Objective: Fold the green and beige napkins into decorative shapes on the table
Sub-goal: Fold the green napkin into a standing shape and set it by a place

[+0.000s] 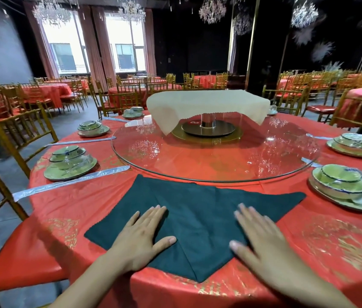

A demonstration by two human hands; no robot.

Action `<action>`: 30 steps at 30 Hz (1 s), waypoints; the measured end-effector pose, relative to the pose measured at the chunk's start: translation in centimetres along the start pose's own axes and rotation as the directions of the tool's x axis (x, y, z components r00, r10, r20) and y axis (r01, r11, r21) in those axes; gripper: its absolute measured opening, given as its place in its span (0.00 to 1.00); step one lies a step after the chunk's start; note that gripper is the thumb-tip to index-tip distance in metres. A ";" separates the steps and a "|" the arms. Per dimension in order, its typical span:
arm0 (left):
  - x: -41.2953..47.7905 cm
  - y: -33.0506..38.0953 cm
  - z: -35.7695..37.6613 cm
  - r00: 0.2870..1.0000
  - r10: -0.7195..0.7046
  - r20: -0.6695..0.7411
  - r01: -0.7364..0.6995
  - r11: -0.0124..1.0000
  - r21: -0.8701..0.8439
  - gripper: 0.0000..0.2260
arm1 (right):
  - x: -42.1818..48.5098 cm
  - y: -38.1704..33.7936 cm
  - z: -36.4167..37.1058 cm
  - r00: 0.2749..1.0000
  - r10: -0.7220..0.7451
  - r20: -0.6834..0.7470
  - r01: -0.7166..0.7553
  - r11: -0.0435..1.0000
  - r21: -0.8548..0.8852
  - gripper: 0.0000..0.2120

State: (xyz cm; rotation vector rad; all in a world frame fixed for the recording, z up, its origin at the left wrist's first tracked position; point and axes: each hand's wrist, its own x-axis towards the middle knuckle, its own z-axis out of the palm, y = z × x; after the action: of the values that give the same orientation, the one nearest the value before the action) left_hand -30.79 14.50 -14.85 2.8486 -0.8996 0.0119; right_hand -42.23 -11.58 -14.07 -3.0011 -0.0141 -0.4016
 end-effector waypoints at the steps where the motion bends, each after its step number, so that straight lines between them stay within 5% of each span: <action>1: 0.0 0.0 0.0 1.000 0.000 -0.001 0.000 1.000 -0.012 0.55 | 0.2 1.2 -1.2 0.988 0.152 0.017 -0.152 0.970 0.190 0.41; 3: 0.0 0.0 -0.1 1.000 0.002 0.000 -0.002 1.000 -0.009 0.56 | 0.9 3.6 -3.1 0.903 0.427 0.057 -0.390 0.755 0.528 0.30; 6: 0.1 -0.1 0.0 1.000 0.008 -0.003 -0.008 1.000 0.015 0.56 | 1.7 6.3 -4.4 0.768 0.598 0.230 -0.505 0.345 0.791 0.05; 8: 0.2 -0.3 0.1 1.000 0.011 -0.005 -0.011 1.000 0.024 0.56 | 2.4 7.5 -3.7 0.691 0.624 0.364 -0.488 0.032 0.872 0.07; 10: 0.3 -0.5 0.1 1.000 0.012 -0.012 -0.012 1.000 0.027 0.55 | 3.2 7.8 -3.1 0.636 0.661 0.398 -0.472 -0.075 0.878 0.08; 14: 0.5 -0.3 -0.5 0.999 0.041 -0.015 -0.040 0.999 0.027 0.55 | 4.8 7.6 -2.2 0.621 0.699 0.354 -0.494 -0.001 0.869 0.17; 18: 1.8 -0.4 -2.2 0.999 0.043 0.000 -0.043 0.999 -0.011 0.49 | 5.8 7.2 -1.8 0.668 0.725 0.170 -0.446 0.206 0.871 0.21; 22: 5.3 -0.8 -3.0 0.997 -0.049 -0.053 0.044 0.996 -0.083 0.17 | 6.8 4.9 -3.0 0.720 0.684 -0.117 -0.370 0.521 0.769 0.07; 27: 7.7 -2.2 -3.1 0.993 -0.114 0.021 0.115 0.985 -0.130 0.11 | 8.8 -2.1 -4.5 0.826 0.427 -0.369 -0.212 0.841 0.498 0.08; 30: 7.9 -2.8 -3.1 0.995 -0.101 0.014 0.102 0.977 -0.190 0.11 | 11.1 -6.6 -3.1 0.946 0.167 -0.277 -0.098 0.964 0.246 0.09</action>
State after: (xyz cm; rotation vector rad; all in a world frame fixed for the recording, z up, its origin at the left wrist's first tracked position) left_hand -22.56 12.72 -11.75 2.7123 -0.7128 -0.0867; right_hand -32.48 -5.41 -7.44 -2.6667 0.1576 -0.7717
